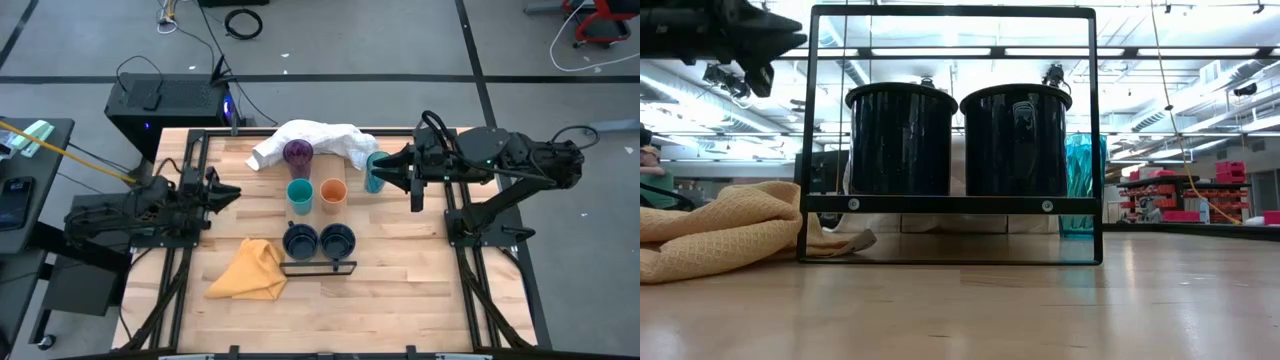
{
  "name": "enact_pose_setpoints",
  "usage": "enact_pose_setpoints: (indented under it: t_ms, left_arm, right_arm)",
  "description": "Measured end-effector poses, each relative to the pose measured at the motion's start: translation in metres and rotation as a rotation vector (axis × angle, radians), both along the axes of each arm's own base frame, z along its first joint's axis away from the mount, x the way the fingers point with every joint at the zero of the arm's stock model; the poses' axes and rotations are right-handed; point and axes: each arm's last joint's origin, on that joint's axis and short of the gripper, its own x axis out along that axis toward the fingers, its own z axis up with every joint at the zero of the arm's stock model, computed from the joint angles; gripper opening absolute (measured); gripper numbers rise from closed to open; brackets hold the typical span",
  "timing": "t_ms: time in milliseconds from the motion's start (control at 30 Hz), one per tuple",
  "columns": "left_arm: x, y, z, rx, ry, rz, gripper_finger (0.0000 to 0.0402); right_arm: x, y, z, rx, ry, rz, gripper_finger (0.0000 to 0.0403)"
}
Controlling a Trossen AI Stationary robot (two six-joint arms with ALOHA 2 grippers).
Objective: Stack small to large cups/mugs on shelf
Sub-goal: Put the blue cup on the shelf
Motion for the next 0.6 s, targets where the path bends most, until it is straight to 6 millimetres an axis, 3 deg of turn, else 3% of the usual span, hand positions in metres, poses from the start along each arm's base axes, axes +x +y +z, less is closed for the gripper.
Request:
enact_pose_setpoints:
  t_ms: [133,267,500,600]
  left_arm:
    - [-0.001,0.0,0.001,0.014,-0.003,0.001,0.0084]
    - [0.005,0.0,-0.019,-0.021,0.043,-0.021,0.008]
    - [0.01,-0.002,-0.035,-0.017,-0.162,-0.019,0.0079]
    - [0.011,-0.003,-0.037,0.051,-0.132,0.0,0.0078]
  right_arm:
    - [0.0,0.0,0.0,0.005,-0.003,-0.001,0.0118]
    - [0.0,0.0,0.0,0.008,-0.004,-0.002,0.0118]
    - [0.0,0.0,0.002,0.026,-0.019,-0.005,0.0118]
    - [0.0,0.0,0.002,0.036,-0.028,-0.007,0.0118]
